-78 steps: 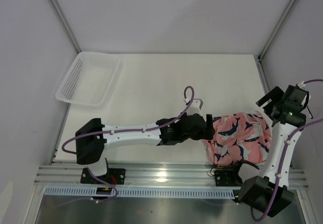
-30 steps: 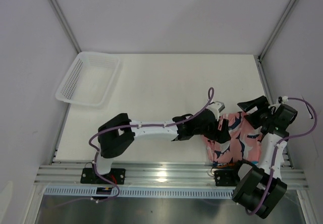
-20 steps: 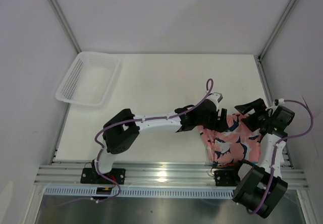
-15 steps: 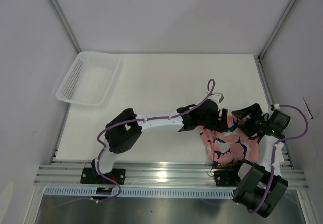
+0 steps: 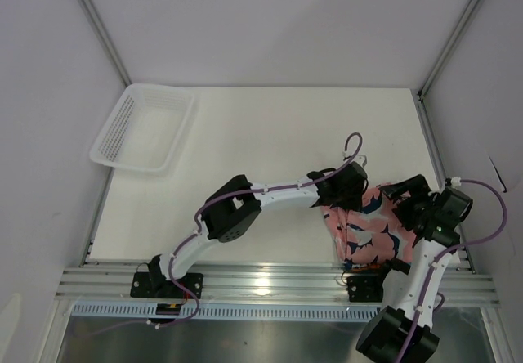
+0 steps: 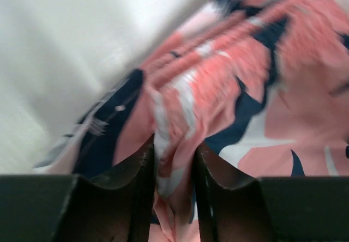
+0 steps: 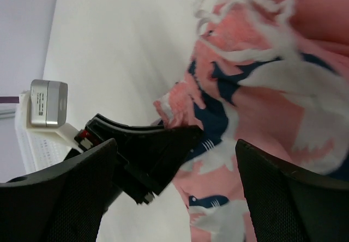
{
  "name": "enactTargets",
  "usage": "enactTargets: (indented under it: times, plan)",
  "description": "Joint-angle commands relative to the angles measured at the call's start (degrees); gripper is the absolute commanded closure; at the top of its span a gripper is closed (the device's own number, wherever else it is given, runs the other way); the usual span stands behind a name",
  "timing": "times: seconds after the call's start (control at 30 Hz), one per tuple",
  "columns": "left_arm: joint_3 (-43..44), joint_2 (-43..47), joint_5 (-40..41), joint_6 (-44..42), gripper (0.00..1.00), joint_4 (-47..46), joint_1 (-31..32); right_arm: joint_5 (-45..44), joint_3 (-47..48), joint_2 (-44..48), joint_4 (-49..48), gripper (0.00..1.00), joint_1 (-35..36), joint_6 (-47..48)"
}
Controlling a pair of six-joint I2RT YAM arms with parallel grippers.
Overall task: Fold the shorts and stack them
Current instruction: Neatly place the folded shorts to the corner
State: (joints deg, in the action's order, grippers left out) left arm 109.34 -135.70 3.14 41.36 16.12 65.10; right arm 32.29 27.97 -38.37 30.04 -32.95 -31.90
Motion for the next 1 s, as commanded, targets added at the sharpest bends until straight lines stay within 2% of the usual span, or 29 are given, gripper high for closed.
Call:
enactTargets:
  times: [0.0, 0.1, 0.13, 0.2, 0.37, 0.57, 0.97]
  plan:
    - [0.5, -0.5, 2.2, 4.5, 0.67, 5.2, -2.5, -5.6, 2.8, 2.6, 6.4, 0.08, -0.9, -0.1]
    - [-1.2, 0.3, 2.8, 6.0, 0.67, 5.3, -4.2, -15.4, 5.6, 3.9, 12.7, 0.08, -0.9, -3.2]
    - [-1.4, 0.1, 2.2, 6.8, 0.67, 5.6, -4.5, -23.8, 7.3, 4.7, 15.8, 0.08, -0.9, -4.6]
    - [-2.5, 0.2, 1.0, 6.9, 0.7, 4.5, -5.2, -27.6, 7.8, 5.0, 17.0, 0.08, -0.9, -6.6]
    - [-3.7, 1.0, -0.2, 6.3, 0.68, 1.2, -4.7, -37.8, 7.3, 4.5, 18.7, 0.08, -0.9, -11.3]
    - [-3.3, 0.8, 0.6, 5.3, 0.67, 0.9, -3.5, -42.1, 4.9, 0.1, 14.2, 0.09, -0.9, -14.1]
    - [-3.5, 1.4, 1.4, 4.4, 0.67, 0.8, -3.2, -47.4, 0.8, -16.6, 2.3, 0.09, -0.5, -13.2]
